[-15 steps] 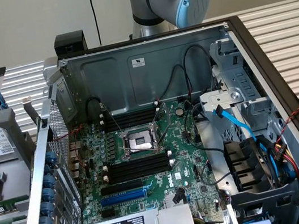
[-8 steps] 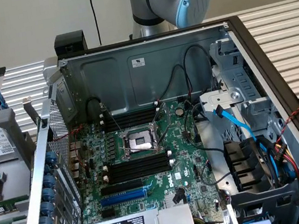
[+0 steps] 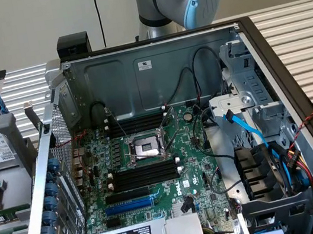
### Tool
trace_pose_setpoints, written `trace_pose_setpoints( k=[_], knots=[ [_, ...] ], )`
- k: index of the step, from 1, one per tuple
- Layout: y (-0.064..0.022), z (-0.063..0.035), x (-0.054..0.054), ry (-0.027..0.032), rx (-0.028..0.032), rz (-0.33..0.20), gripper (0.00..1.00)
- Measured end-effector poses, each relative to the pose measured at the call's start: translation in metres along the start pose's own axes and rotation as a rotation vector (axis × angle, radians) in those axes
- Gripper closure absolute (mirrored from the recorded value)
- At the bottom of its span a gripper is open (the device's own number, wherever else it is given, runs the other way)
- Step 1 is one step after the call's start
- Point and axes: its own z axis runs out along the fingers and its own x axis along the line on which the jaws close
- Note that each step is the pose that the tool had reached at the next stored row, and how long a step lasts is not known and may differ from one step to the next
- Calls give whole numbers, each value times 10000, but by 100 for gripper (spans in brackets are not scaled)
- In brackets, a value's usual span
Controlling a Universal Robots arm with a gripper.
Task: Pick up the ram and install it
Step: 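Pick up the ram and move it above insertion slot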
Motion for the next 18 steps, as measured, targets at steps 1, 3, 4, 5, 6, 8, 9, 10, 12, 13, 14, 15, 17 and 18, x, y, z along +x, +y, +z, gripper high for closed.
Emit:
trace_pose_setpoints(
  k=[1,3,4,5,6,8,9,10,12,13,14,15,17,18],
  knots=[
    [0,1,0,7,7,-186,76],
    [0,3,0,21,21,-550,76],
    [0,4,0,29,28,-731,76],
    [0,6,0,36,35,-898,76],
    [0,7,0,45,43,-1090,76],
    [-1,11,0,59,57,-1465,76],
    [0,13,-1,66,63,-1633,76],
    [-1,16,-1,73,70,-1818,76],
    [-1,22,-1,86,84,-2183,76],
    [-1,27,-1,93,91,-2362,76],
    [-1,35,-1,100,100,-2553,76],
    [-2,41,-1,110,105,-2727,76],
    [-2,60,-2,125,121,-3097,76],
    [-3,69,-3,129,130,-3243,76]
  ],
)
